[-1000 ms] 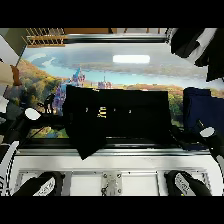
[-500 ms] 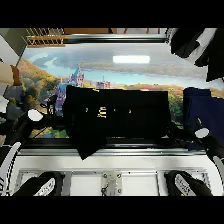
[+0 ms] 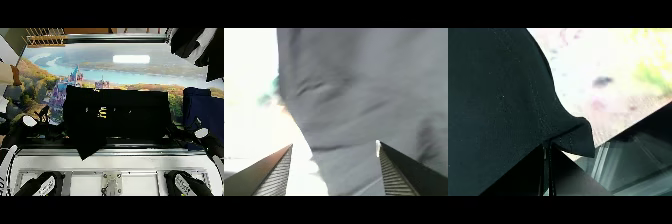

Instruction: Fold the clothes and pants, and hang the long-sleeved shirts on hangers.

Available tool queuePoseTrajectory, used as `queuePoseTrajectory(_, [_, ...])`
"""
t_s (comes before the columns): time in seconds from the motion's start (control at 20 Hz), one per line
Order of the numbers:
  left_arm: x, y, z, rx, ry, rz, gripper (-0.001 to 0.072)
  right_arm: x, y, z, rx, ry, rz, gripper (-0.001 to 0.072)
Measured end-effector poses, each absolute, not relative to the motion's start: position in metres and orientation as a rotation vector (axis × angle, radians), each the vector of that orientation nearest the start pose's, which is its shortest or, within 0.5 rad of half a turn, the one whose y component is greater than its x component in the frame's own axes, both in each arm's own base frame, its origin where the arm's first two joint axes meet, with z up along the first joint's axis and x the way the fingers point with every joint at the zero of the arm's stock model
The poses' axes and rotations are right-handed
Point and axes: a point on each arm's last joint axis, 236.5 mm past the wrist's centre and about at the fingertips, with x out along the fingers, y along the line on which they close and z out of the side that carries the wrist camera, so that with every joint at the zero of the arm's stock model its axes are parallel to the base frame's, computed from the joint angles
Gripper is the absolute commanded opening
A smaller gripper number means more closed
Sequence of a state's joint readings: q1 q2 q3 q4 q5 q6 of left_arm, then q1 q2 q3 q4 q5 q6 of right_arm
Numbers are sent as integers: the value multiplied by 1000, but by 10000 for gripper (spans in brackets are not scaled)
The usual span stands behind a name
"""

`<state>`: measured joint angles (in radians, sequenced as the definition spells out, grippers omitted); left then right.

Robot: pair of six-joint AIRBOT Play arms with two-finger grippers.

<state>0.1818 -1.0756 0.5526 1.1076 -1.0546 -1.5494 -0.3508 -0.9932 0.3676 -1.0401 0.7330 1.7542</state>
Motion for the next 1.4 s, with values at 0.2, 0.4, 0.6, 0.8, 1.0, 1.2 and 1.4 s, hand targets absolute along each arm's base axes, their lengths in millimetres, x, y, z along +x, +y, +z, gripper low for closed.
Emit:
queuePoseTrajectory(0.2, [213, -62, -116, -612, 1579, -8, 556, 258, -9, -118, 955, 1200, -368, 13])
queuePoseTrajectory(0.4, [204, -91, -120, -590, 1597, -70, 427, 259, -8, -118, 958, 1199, -368, 14])
queuePoseTrajectory(0.6, [204, -106, -122, -557, 1589, -98, 7, 258, -7, -117, 957, 1206, -363, 13])
queuePoseTrajectory(0.8, [213, -101, -103, -495, 1568, -124, 7, 256, -4, -105, 889, 1249, -299, 13])
queuePoseTrajectory(1.0, [206, -78, -63, -455, 1529, -117, 7, 234, -14, -84, 698, 1390, -248, 12])
queuePoseTrajectory(1.2, [179, -74, -32, -433, 1529, -144, 7, 218, -30, -59, 565, 1494, -250, 12])
queuePoseTrajectory(1.4, [173, -78, -21, -396, 1532, -178, 7, 224, -40, -37, 513, 1513, -253, 12])
